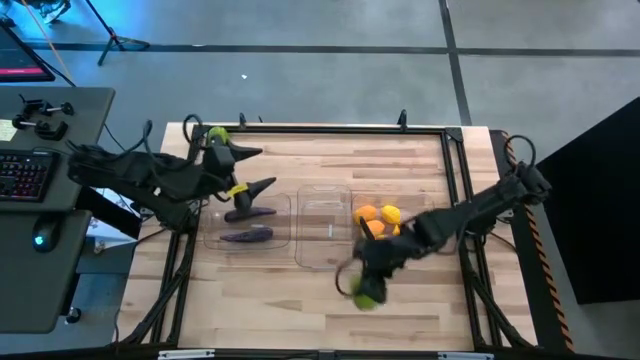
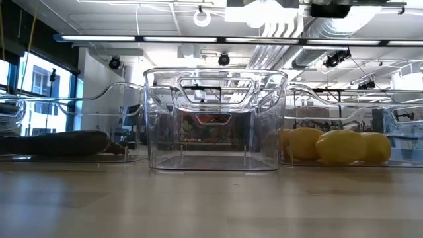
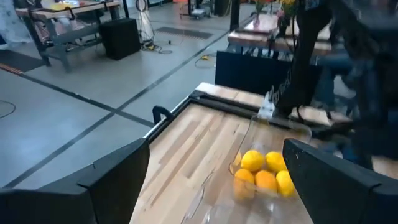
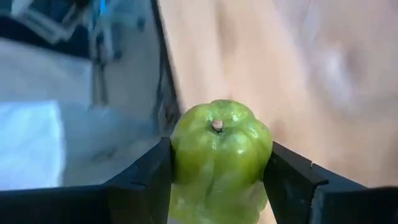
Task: Sort produce into baskets
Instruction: Put the chayote into the middle transparent bin
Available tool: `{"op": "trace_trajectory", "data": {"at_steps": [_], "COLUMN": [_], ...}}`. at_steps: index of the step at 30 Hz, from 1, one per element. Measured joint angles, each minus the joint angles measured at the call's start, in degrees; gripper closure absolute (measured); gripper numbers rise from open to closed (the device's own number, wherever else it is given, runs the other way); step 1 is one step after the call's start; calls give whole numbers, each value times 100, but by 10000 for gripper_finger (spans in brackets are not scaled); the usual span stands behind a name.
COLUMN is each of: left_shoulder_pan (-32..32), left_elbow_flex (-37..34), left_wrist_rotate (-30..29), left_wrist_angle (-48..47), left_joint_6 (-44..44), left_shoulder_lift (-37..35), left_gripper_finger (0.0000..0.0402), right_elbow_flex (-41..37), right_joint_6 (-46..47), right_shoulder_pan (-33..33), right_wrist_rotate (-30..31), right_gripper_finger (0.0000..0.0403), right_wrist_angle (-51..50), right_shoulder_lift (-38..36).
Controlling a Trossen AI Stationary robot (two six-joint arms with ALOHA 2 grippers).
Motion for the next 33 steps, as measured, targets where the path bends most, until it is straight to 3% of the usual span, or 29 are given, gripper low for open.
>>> {"op": "trace_trajectory", "data": {"at_steps": [6,11,23,27,33], "left_shoulder_pan": [-4,-139,-573,-568,-566], "left_elbow_flex": [-4,-4,-4,-4,-4], "left_wrist_rotate": [153,793,346,333,230], "left_wrist_angle": [-286,-272,-274,-258,-248], "left_joint_6": [-10,-322,-765,-777,-914], "left_shoulder_lift": [239,251,91,96,96], "left_gripper_finger": [45,45,45,45,45], "right_elbow_flex": [366,370,250,250,250], "right_joint_6": [-1271,-1351,-878,-879,-859], "right_shoulder_pan": [-716,-1167,-1499,-1536,-1585], "right_wrist_rotate": [1195,1935,2079,2078,2109], "right_gripper_finger": [213,212,206,159,41], "right_wrist_angle": [324,829,531,537,560], "right_shoulder_lift": [0,0,49,98,168]}}
